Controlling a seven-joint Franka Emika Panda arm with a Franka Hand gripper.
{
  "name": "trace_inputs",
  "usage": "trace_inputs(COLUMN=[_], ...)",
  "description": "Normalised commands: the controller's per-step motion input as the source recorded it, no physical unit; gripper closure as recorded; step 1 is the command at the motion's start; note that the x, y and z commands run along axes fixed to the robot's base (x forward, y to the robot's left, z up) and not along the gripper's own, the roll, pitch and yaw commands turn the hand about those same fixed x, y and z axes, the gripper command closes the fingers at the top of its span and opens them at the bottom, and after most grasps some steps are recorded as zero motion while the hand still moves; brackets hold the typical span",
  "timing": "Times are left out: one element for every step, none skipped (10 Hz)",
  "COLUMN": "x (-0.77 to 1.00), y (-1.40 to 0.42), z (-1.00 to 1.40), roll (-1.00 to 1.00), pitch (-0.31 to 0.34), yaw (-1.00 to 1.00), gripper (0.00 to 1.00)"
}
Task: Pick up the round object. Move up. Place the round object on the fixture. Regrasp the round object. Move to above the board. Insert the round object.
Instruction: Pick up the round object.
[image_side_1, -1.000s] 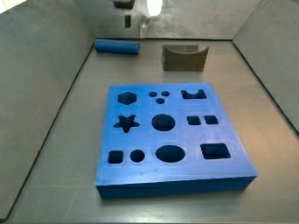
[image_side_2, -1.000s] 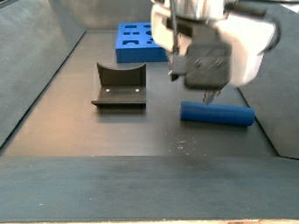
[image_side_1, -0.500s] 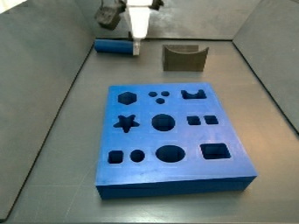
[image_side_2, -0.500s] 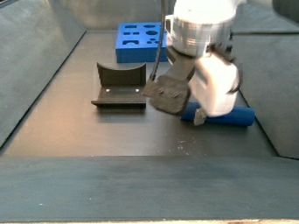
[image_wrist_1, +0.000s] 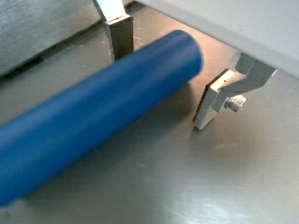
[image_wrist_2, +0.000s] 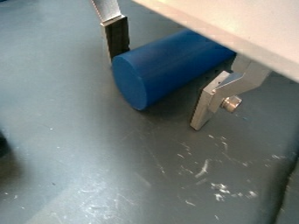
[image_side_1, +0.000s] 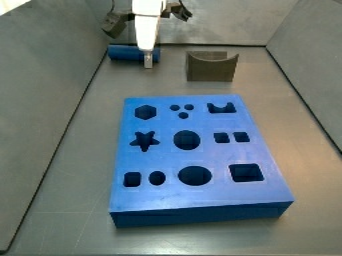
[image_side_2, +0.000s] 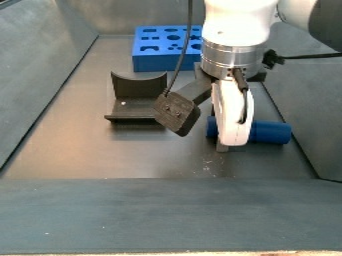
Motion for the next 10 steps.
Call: trace_inputs(x=[-0.07, -0.03, 0.00, 0.00, 0.00, 0.00, 0.00, 0.00, 0.00, 0.00], y=[0.00, 0.00, 0.00, 0.00, 0.00, 0.00, 0.00, 0.00, 0.00, 0.00], z=[0.00, 0.00, 0.00, 0.00, 0.00, 0.00, 0.00, 0.00, 0.00, 0.00], roll=[0.00, 0.00, 0.00, 0.00, 0.00, 0.00, 0.00, 0.00, 0.00, 0.00], pitch=[0.000, -0.023, 0.000, 0.000, 0.000, 0.000, 0.000, 0.000, 0.000, 0.000], yaw=[-0.11, 0.00, 0.00, 0.00, 0.00, 0.00, 0.00, 0.00, 0.00, 0.00], gripper=[0.00, 0.00, 1.00, 1.00, 1.00, 1.00, 1.00, 1.00, 1.00, 1.00])
